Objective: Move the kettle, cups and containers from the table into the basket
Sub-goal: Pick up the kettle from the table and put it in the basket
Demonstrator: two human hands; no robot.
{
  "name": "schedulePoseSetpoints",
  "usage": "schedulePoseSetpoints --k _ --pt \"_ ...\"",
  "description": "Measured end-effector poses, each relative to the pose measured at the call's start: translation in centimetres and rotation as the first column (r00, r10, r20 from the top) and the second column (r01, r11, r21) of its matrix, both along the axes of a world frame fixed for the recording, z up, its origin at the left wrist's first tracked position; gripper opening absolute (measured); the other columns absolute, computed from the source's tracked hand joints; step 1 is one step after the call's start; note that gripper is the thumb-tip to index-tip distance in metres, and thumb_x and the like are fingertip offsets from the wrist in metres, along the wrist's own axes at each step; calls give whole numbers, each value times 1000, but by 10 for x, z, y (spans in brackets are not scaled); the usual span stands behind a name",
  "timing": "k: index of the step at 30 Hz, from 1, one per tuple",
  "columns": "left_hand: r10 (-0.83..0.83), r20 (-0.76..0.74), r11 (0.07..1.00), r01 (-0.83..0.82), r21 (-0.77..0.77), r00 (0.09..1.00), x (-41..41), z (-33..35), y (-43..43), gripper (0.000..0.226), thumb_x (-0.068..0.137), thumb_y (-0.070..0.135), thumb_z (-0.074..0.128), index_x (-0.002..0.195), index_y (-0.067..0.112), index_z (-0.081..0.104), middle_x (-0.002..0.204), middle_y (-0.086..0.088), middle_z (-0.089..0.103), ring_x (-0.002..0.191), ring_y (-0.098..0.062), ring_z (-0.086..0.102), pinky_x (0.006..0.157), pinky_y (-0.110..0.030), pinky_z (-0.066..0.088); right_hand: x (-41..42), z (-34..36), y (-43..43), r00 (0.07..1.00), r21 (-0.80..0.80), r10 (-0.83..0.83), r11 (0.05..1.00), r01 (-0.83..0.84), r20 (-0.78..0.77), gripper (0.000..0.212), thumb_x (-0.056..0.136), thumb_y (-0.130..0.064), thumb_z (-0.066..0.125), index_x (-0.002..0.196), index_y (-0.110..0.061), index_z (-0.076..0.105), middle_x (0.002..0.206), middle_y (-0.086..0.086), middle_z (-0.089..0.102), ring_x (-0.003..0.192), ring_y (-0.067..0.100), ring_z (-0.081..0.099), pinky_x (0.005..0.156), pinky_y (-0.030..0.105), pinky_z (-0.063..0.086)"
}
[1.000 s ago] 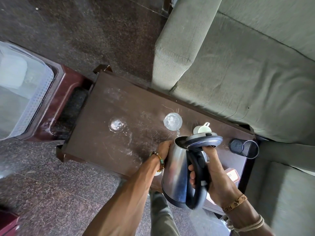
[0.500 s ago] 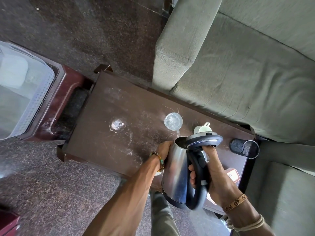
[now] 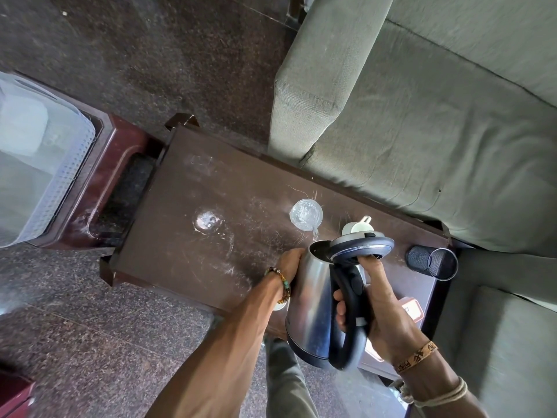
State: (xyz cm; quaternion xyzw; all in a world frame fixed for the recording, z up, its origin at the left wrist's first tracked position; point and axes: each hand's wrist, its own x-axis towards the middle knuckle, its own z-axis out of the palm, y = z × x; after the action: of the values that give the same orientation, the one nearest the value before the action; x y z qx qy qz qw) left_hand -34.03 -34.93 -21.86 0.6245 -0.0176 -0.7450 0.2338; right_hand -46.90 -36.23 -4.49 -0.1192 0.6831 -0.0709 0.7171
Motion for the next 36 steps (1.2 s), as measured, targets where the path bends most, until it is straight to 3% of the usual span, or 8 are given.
schedulePoseSetpoints --k 15,18,22,27,36 --pt "78 26 997 -77 -5 997 0 4 -2 6 82 21 55 85 15 56 85 -9 54 80 -19 43 73 -34 37 -1 -1 1 999 -29 25 999 -26 -31 83 59 -84 58 74 -3 67 68 17 59 50 23 53 55 31 46" --pt "113 77 993 -110 -50 991 1 3 -2 11 83 21 57 74 16 62 77 -5 57 74 -15 45 69 -32 40 -2 -1 5 999 -50 44 998 -45 -31 83 57 -84 57 72 -2 65 66 17 57 51 23 52 54 31 46" --pt "125 115 988 -114 -102 985 1 5 -4 35 82 20 59 47 22 63 55 11 57 57 -9 43 54 -22 41 -5 1 9 994 -70 94 993 -97 -54 85 54 -87 53 67 -4 65 61 19 56 51 25 52 52 28 46" --pt "130 121 980 -110 -164 984 3 12 -10 10 81 16 58 73 13 64 75 -5 55 73 -15 42 69 -32 40 -8 1 11 991 -110 123 986 -128 -53 87 59 -87 48 69 -3 66 63 20 57 54 25 53 58 32 46" --pt "125 164 968 -84 -236 979 7 19 -16 29 86 14 57 85 -12 69 81 -14 63 80 -16 48 82 -47 47 -10 3 16 986 -163 159 973 -165 -48 89 64 -88 43 75 -4 69 69 21 62 59 26 58 63 34 49"
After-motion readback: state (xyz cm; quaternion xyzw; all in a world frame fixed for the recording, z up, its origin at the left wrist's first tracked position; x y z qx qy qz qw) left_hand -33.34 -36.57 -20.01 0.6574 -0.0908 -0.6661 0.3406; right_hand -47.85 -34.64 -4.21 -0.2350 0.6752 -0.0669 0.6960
